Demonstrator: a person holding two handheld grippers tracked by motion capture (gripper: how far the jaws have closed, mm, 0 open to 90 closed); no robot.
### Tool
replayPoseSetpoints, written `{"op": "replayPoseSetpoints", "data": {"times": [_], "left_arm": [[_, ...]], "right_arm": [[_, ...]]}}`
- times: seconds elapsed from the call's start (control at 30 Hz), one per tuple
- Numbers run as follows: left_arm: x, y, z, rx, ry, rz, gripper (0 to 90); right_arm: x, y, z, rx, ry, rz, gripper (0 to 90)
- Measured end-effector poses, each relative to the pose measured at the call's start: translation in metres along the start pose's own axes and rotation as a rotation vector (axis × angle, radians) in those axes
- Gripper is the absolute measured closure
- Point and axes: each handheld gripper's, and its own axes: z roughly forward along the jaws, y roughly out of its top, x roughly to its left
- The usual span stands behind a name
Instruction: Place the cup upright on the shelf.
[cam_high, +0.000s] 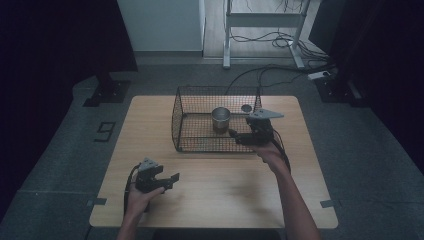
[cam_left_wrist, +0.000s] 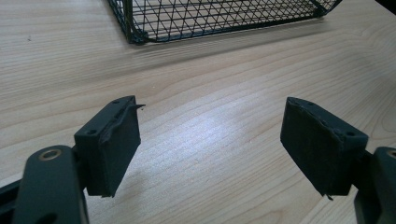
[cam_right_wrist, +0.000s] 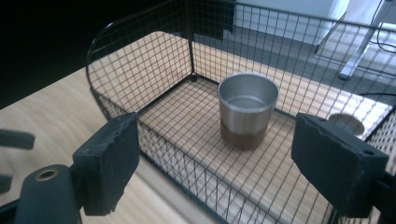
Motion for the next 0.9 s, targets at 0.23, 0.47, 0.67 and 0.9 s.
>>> {"op": "replayPoseSetpoints", "data": {"times": [0.23,0.47,0.67,0.9], "left_arm": [[-0.001,0.000,0.001,0.008,0.003,0.006,20.1],[-0.001,-0.001,0.001,0.005,0.005,0.004,20.1],[0.000,-0.002,0.004,0.017,0.011,0.001,20.1],[0.000,-0.002,0.002,0.014,0.013,0.002,20.1]], "right_arm": [[0.003,-0.039,-0.021,-0.023,0.008,0.023,16.0],[-0.003,-0.077,-0.031,-0.025,-0.028,0.034,17.5],[-0.004,-0.091,-0.031,-0.025,-0.036,0.032,17.9],[-0.002,-0.092,-0.030,-0.050,-0.036,0.027,17.4]]}}
